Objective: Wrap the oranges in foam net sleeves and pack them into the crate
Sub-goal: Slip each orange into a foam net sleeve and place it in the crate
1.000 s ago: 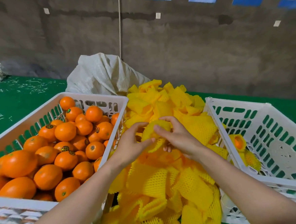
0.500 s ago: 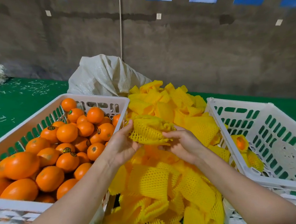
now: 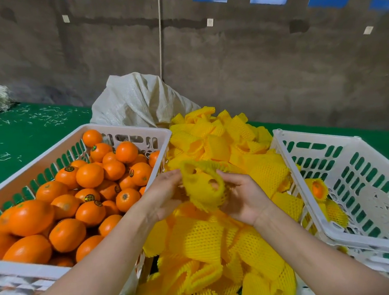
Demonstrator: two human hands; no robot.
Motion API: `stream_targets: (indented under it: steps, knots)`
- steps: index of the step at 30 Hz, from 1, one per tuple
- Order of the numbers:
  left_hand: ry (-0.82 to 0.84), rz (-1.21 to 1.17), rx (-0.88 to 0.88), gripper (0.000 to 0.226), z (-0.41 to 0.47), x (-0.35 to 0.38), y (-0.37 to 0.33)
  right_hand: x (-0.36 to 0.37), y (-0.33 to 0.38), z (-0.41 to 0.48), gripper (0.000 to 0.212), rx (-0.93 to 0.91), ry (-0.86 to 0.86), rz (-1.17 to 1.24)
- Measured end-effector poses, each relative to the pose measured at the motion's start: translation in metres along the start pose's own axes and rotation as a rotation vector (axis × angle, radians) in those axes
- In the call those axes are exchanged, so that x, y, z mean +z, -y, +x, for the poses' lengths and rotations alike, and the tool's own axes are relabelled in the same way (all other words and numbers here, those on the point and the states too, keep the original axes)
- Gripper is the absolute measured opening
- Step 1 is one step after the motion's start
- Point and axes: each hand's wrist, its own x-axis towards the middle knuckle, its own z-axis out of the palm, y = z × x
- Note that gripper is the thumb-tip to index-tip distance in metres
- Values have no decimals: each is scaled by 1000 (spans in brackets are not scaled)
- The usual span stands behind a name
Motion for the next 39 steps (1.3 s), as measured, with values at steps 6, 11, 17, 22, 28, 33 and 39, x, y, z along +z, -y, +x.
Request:
stream_targets:
  steps: [6, 11, 17, 22, 28, 33, 39]
  knots:
    - [-22, -17, 17, 56, -2, -2, -5, -10, 7, 0, 19, -403, -249, -380]
    - [139, 87, -11, 51, -9, 3, -2, -9, 3, -8, 17, -415, -282, -634]
    - [45, 139, 38, 40, -8, 0, -2, -10, 9, -12, 10, -378, -328, -548]
    - [102, 173, 66, 45, -11, 5, -3, -14, 20, -12, 41, -229, -309, -571]
    - [-251, 388, 175, 32, -3, -1, 3, -29, 29, 4, 25, -276, -456, -808]
    - [-405, 314, 389, 30, 1, -6, 2, -67, 23, 29, 29, -228, -601, -1255]
    - [-539, 406, 493, 36, 4, -11, 4, -73, -7, 51, 62, -103, -521, -1647]
